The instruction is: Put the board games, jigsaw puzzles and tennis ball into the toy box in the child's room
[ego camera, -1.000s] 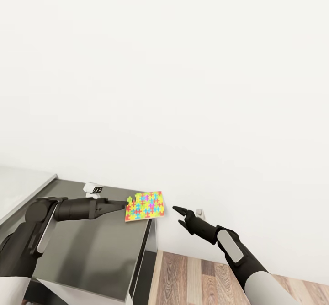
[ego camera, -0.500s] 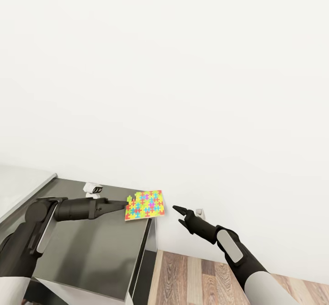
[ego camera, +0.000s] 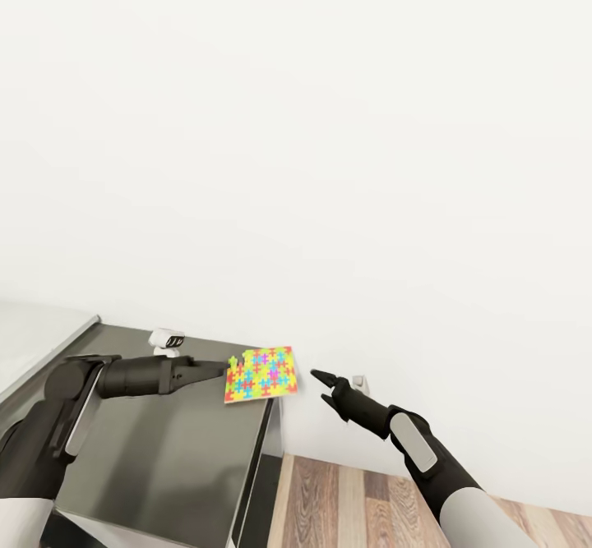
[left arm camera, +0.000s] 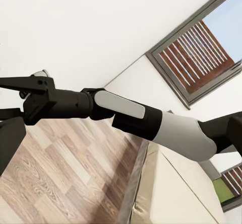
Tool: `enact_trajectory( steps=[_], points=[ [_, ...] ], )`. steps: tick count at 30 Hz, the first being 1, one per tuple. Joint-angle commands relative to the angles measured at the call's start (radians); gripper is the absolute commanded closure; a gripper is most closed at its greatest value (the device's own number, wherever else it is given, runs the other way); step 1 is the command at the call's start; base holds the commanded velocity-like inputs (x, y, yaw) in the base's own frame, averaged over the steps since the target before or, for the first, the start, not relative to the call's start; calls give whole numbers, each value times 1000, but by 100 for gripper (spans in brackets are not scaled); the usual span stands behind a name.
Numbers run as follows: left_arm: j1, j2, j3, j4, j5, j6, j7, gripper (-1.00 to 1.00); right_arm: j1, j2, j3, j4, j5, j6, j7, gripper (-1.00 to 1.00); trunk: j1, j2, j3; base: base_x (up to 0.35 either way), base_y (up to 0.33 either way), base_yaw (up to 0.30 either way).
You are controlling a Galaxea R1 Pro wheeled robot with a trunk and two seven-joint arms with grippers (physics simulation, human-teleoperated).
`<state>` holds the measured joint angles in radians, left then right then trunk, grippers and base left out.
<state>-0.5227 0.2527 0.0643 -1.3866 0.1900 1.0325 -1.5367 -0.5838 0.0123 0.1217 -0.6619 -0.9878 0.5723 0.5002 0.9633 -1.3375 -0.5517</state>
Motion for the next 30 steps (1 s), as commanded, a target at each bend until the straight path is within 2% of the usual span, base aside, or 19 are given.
enact_trajectory(
  steps=[1, 16, 30],
  points=[
    [0, 0, 0, 0, 0, 11, -3, -100, -1, 0, 0, 1, -5, 4, 0, -100, 0, 0, -1, 211, 37, 0],
    [0, 0, -1, 0, 0, 11, -5, -100, -1, 0, 1, 8, -5, 4, 0, -100, 0, 0, -1, 42, 7, 0],
    [0, 0, -1, 0, 0, 9, -5, -100, -1, 0, 1, 8, -5, 4, -1, -100, 0, 0, -1, 0, 63, 0]
  ],
)
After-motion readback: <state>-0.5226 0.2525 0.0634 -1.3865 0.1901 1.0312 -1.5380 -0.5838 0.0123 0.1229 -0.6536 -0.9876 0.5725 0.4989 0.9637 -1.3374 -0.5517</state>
